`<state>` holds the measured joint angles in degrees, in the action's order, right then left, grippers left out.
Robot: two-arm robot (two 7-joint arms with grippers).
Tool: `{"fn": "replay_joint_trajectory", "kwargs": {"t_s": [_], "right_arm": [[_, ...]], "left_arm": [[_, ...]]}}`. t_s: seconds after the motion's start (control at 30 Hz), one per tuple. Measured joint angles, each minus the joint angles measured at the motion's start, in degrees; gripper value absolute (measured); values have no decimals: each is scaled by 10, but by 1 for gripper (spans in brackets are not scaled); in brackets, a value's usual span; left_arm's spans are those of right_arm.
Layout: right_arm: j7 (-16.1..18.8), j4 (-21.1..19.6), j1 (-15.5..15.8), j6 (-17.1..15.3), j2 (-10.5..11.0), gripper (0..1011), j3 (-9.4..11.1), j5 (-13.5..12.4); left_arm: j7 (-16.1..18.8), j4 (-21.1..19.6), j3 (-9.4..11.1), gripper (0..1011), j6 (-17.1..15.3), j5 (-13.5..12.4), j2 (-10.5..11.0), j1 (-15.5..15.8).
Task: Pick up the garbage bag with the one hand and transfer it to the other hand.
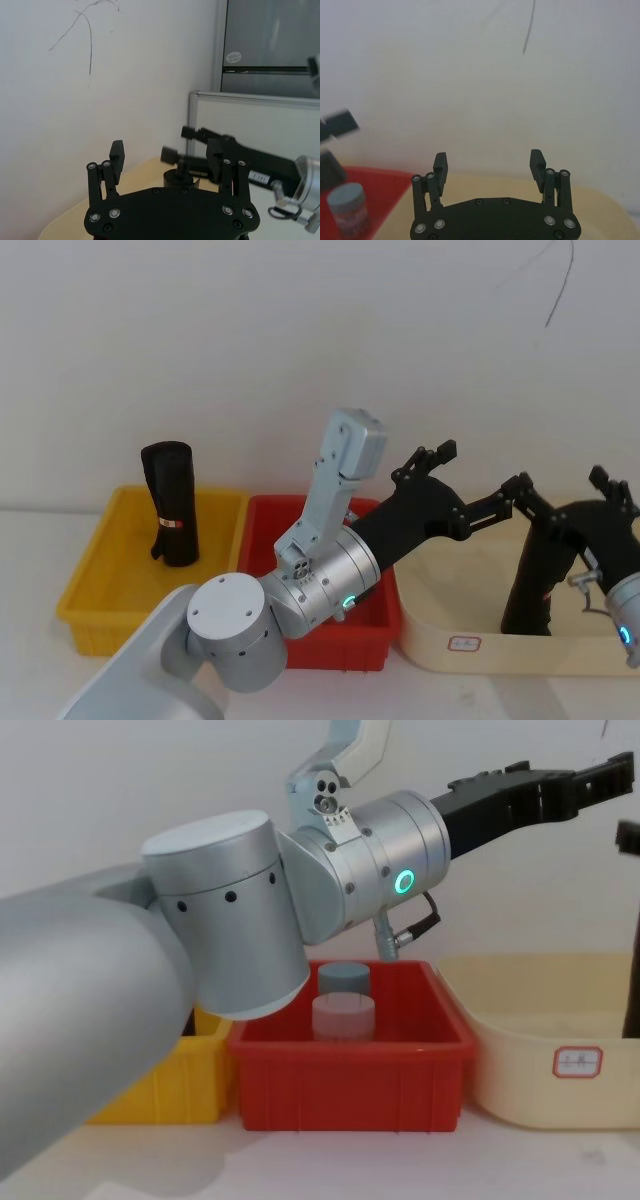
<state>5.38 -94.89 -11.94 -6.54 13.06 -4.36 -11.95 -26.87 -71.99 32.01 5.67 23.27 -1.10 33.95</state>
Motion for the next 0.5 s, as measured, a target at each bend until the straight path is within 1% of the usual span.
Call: {"fn": "replay_joint_trajectory", "kwargs": {"t_s": [0.17,0.5], "right_arm": [[12,-32,1,-3,3,1002,0,0],[25,-63,11,-23,2,1001,-4,-5]], "left_arm": [[0,0,0,1001,0,0,0,0],[6,-5,-1,1001,4,0,3,-2]]}}
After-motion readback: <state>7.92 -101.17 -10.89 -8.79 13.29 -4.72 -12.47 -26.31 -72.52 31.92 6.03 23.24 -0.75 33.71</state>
